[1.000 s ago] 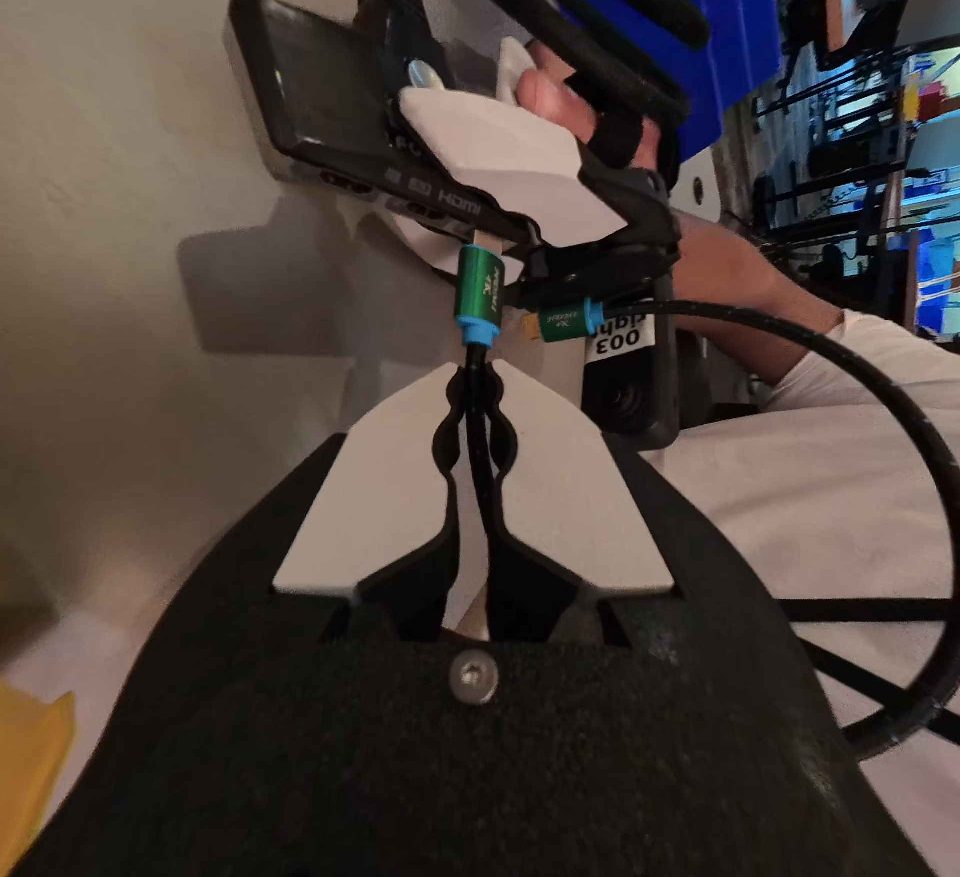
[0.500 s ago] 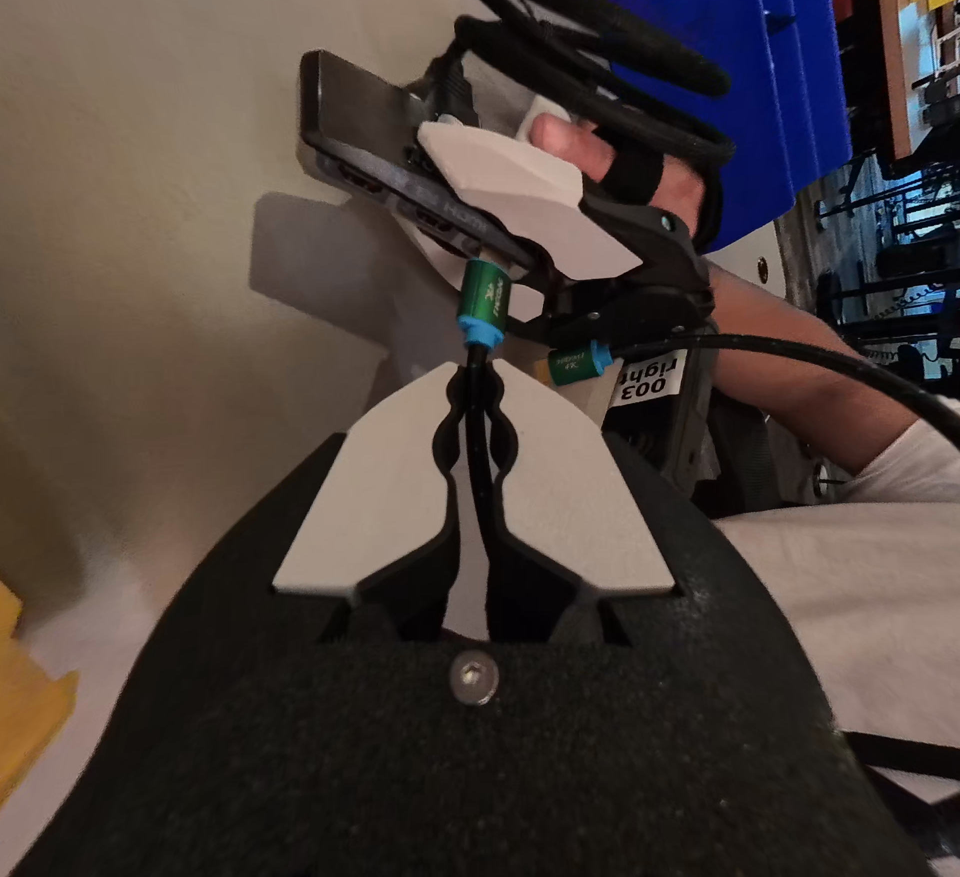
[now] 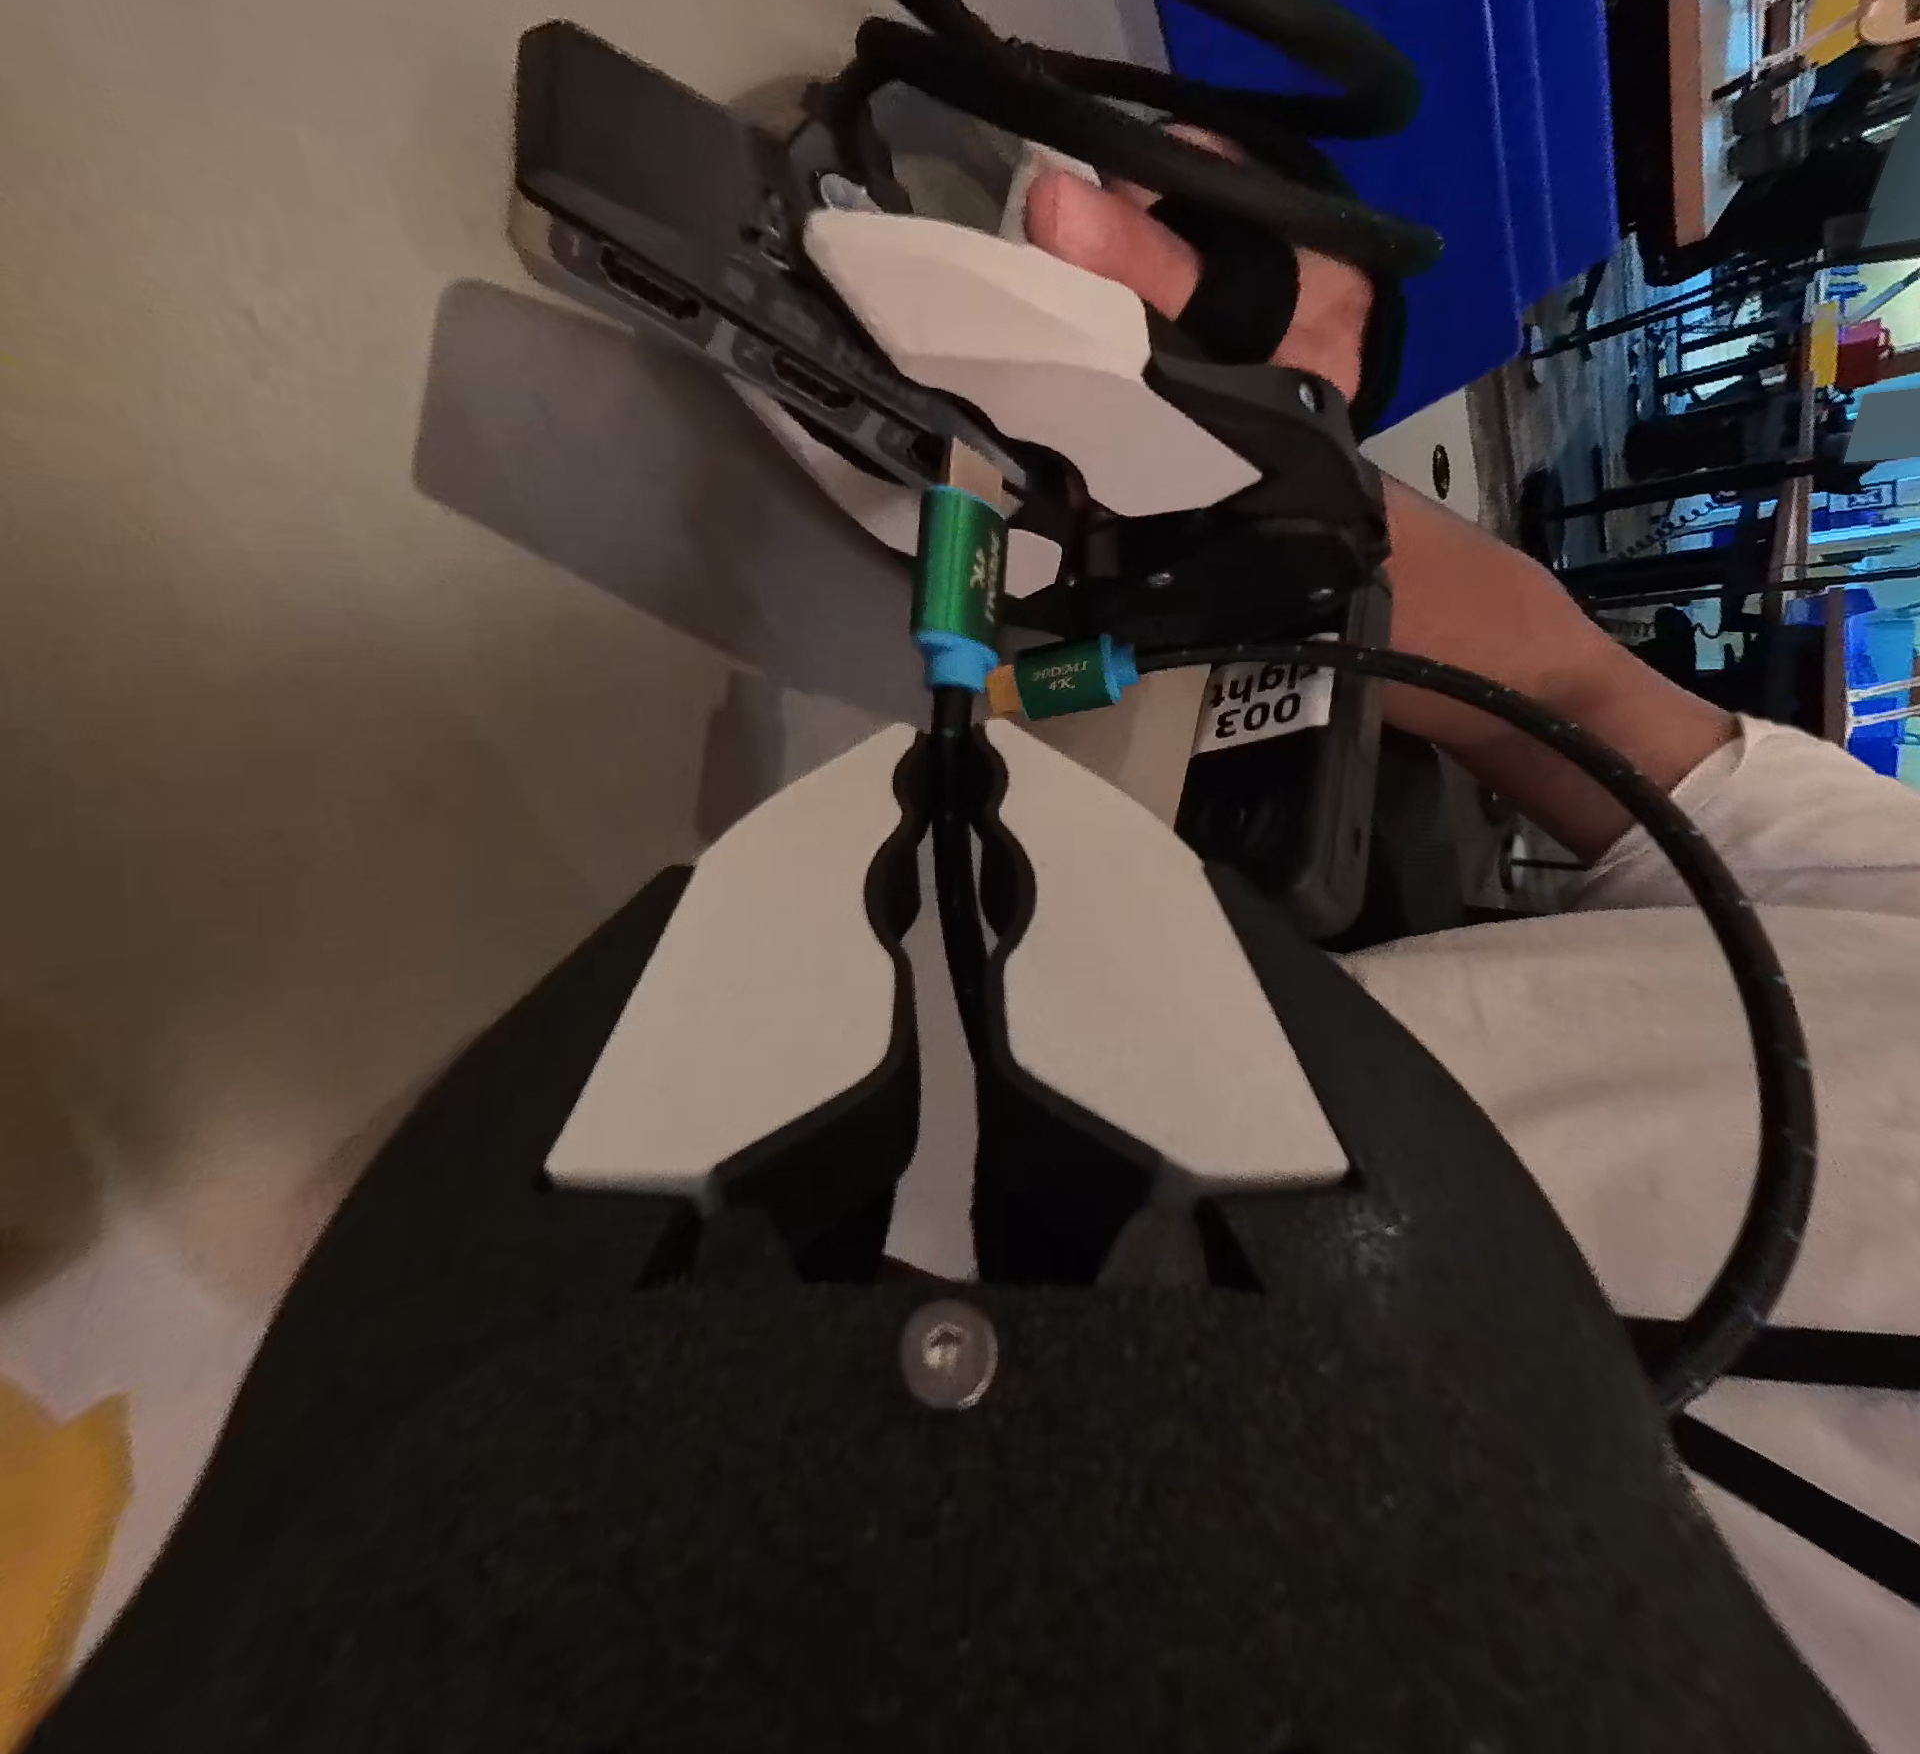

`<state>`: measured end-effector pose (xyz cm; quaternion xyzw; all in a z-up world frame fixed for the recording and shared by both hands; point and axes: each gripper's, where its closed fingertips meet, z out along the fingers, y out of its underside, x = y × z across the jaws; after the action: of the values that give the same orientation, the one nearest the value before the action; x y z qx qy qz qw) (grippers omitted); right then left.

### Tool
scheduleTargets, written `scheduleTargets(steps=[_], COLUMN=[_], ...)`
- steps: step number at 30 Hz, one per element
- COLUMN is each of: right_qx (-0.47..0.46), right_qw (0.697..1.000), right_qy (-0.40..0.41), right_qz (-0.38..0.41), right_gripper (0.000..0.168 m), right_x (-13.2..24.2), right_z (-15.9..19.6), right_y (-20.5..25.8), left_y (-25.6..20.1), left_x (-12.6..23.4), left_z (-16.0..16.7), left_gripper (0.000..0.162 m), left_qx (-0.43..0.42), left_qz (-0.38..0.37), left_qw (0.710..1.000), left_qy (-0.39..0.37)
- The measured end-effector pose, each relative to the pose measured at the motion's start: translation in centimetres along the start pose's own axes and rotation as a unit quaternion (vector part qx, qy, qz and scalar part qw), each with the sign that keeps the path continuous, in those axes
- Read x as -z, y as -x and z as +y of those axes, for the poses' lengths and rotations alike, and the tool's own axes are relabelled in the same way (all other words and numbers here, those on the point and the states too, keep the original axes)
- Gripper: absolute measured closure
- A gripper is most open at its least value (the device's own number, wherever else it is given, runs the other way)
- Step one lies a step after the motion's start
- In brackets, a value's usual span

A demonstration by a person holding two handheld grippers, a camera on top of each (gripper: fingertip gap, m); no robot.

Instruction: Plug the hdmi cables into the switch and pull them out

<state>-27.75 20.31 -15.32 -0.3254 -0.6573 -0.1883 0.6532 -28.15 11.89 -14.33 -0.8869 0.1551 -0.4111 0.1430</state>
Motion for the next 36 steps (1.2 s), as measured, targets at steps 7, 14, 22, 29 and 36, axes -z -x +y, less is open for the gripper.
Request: scheduleTargets(steps=[7,14,22,29,36], right_qx=[0.019,0.045,0.027,-0.005,-0.020], right_qw=[1.000,0.998,0.997,0.997,0.997], right_qy=[-0.008,-0.013,-0.010,-0.002,-0.015], right_qz=[0.007,0.029,0.067,0.077,0.073], right_gripper=[0.145,0.145,0.147,0.147,0.146], right_x=[0.2,0.5,1.0,1.0,1.1], right_z=[-0.5,-1.1,-1.0,-0.5,-0.5], right_y=[0.1,-0.3,-1.8,-2.8,-2.9], left_y=[0.3,-0.6,-1.9,-2.0,-2.6], left_x=[0.1,0.6,0.3,0.7,0.9], left_z=[0.6,1.0,0.1,-1.2,-2.8], left_gripper=[0.156,0.156,0.157,0.157,0.126], left_qx=[-0.005,0.087,0.110,0.070,0.033], left_qz=[-0.004,0.071,0.121,0.121,0.157], left_qw=[0.999,0.990,0.984,0.990,0.986], left_qy=[0.045,0.090,0.076,0.021,-0.039])
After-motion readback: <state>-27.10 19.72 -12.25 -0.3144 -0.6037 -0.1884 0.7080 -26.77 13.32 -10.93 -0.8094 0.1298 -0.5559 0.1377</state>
